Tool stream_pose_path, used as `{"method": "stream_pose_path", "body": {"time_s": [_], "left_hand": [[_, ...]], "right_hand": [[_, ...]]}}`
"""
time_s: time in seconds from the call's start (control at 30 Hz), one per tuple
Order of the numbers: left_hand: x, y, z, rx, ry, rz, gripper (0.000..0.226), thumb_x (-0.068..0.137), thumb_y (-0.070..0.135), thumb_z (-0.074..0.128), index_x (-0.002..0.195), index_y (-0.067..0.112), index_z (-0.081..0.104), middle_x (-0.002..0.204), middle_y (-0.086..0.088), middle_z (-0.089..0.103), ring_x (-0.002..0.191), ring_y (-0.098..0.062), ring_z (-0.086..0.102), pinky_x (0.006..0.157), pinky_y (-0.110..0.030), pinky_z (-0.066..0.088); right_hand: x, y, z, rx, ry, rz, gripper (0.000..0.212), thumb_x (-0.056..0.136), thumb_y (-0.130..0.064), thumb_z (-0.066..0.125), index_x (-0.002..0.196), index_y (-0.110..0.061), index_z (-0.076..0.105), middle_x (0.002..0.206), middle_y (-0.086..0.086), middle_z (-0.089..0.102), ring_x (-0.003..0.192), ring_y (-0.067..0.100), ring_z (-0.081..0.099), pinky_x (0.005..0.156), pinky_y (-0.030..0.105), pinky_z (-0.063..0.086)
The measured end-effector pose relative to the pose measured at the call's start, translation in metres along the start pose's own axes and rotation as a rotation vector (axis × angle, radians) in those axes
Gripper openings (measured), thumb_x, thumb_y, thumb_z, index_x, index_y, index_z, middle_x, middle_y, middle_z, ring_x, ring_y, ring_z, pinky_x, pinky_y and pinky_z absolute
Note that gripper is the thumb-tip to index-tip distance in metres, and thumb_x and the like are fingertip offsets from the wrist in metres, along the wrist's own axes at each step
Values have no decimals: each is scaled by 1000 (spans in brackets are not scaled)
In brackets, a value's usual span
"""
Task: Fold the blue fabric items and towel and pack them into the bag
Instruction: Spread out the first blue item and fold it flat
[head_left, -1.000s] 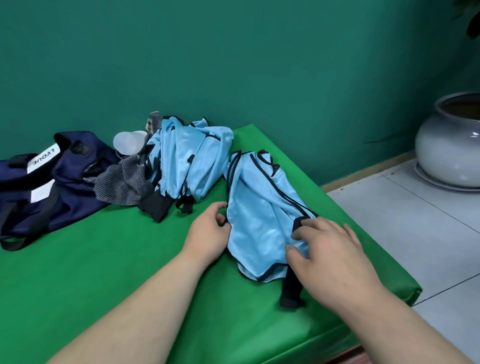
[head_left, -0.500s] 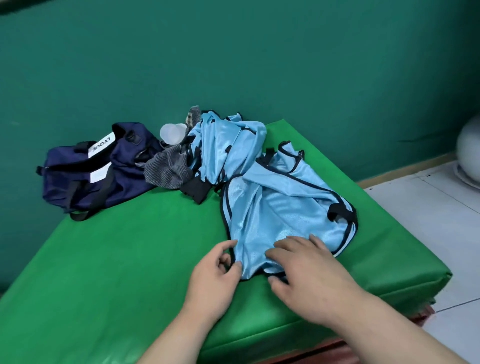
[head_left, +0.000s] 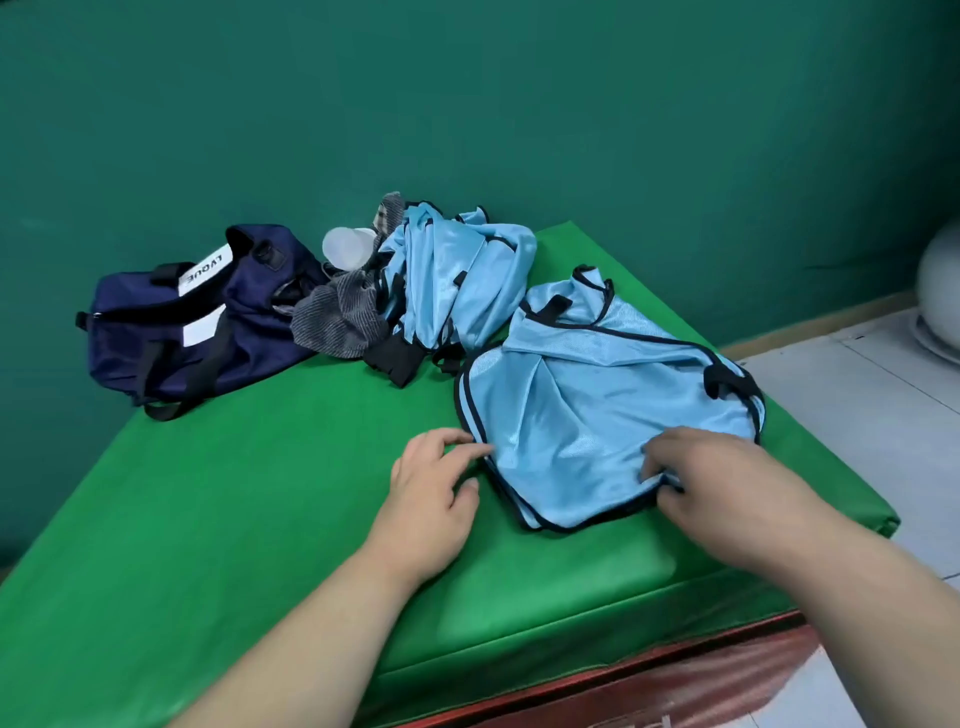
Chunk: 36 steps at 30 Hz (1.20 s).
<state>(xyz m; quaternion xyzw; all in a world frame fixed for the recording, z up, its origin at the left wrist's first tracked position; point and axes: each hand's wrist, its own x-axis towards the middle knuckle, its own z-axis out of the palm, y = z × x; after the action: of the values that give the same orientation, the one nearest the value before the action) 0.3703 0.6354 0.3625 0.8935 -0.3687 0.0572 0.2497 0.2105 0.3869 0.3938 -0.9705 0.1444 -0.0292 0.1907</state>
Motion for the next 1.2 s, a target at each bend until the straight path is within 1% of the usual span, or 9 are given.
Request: {"method": "stream_pose_path", "body": {"time_s": [0.1,0.2,0.3,0.47,0.63,0.77,1.0,1.1,1.2], "left_hand": [[11,-7,7,17,-96,55,54,84,24,50,138,28,54,149,12,41,144,-8,25,120,-38,20],[13,-12,14,21,-143,97,57,84,25,48,141,27,51,153,16,39,148,-3,19,122,-35,15],[14,-12,15,44,-182,97,55,85,26,44,139,31,52,151,20,40,147,-1,19,123,-37,12],[14,-11,16,51,-148,74,52,83,31,43,133,31,58,145,17,47,145,-2,24,123,-37,11],[11,-9,14,52,-65,62,51,79,44,41,120,29,66,128,14,56,138,-9,37,122,-43,17],[9,-9,13,51,-29,98,36,80,35,54,112,27,69,114,12,57,122,-10,48,116,-48,28],[8,-11,15,52,-6,303,29,81,33,55,105,27,72,99,8,57,103,-15,53,112,-38,28],[10,-13,17,45,-7,299,27,82,32,57,103,24,73,97,7,56,99,-16,52,102,-40,38],[10,-13,17,36,7,292,26,83,33,57,102,23,73,98,7,56,101,-16,54,100,-37,39]], "right_hand": [[0,-3,-4,12,-37,2,38,75,-20,50,105,-42,56,123,-25,53,122,5,48,115,38,25],[-5,-23,-3,-17,-57,-72,63,67,-29,39,127,-39,54,133,-24,46,136,4,35,122,49,4],[-7,-46,4,-58,-45,-162,56,76,-43,42,129,-37,55,133,-20,48,136,6,34,122,54,-2],[-4,-72,27,-85,-1,-178,47,81,-66,53,112,-34,65,114,-13,58,118,16,50,121,54,10],[0,-75,45,-105,148,-133,12,77,-39,68,79,-27,68,81,-5,63,85,26,65,104,56,41],[-3,-60,25,-190,61,-79,16,92,-33,50,95,-26,64,98,-5,64,103,23,58,114,46,29],[-5,-15,-6,-93,52,9,10,88,-34,51,87,-29,60,91,-12,62,93,13,57,109,41,32],[-7,-36,5,-103,62,-28,31,83,-50,46,102,-32,62,107,-13,62,114,13,52,118,47,20],[-6,-59,16,-149,43,-55,54,79,-70,44,115,-33,61,115,-11,60,122,16,47,121,51,12]]}}
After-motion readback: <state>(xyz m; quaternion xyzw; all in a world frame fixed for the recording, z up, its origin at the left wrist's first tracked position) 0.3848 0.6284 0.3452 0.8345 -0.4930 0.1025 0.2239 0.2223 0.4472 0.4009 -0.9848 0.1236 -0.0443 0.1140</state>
